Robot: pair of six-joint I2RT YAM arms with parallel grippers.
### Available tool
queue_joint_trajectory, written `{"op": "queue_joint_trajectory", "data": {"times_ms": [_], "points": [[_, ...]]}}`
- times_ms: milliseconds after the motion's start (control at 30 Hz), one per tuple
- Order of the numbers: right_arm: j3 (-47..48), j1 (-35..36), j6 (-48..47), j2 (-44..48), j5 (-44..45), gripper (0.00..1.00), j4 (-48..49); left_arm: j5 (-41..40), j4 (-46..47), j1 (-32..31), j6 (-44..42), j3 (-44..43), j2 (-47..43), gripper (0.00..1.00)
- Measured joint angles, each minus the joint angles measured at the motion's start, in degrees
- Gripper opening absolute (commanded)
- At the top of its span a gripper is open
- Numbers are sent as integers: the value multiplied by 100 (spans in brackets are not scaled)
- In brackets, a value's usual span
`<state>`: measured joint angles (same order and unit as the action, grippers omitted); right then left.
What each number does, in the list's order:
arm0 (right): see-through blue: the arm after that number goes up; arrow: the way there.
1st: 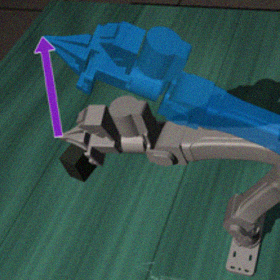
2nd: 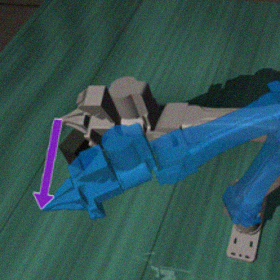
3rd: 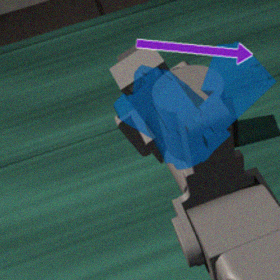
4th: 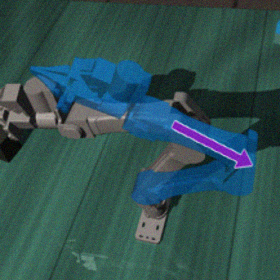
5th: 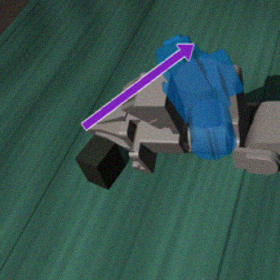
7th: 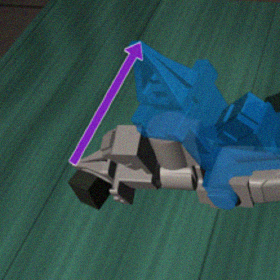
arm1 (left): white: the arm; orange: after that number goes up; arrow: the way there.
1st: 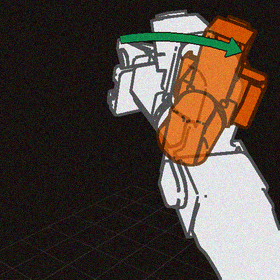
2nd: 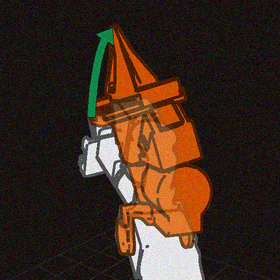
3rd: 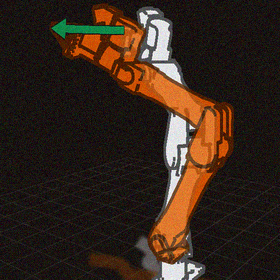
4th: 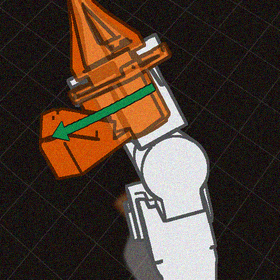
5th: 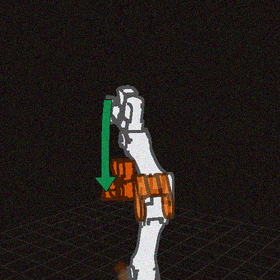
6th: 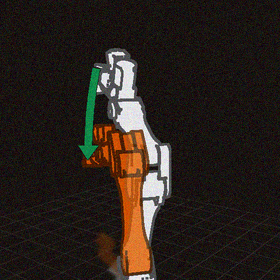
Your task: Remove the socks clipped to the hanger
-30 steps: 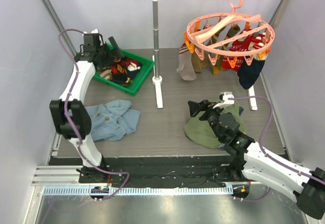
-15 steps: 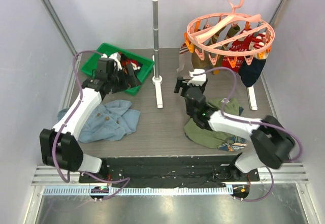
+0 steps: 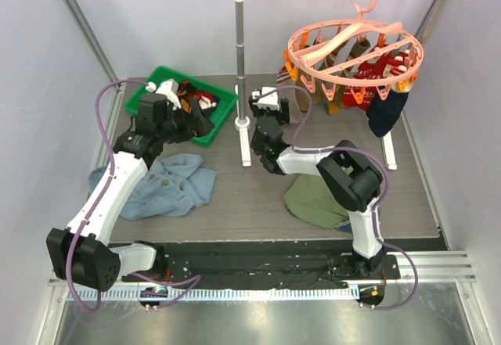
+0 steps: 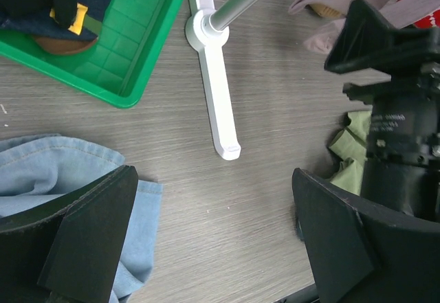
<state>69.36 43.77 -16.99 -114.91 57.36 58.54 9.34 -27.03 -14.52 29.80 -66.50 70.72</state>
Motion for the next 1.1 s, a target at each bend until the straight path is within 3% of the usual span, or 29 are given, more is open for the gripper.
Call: {"op": "queue_joint_trajectory", "data": {"times_ms": [267,500,1100], "points": [[413,-146,-988,-461,428,39,568,-79,15,-26,15,26,-20,100],[380,-236,-1172,-437,339,1,645,-76,17,-37,22,33,-20,100],[-1357,79,669,2409,-1755,1,-1257,66,63,-55,-50,35,-20,100]]}}
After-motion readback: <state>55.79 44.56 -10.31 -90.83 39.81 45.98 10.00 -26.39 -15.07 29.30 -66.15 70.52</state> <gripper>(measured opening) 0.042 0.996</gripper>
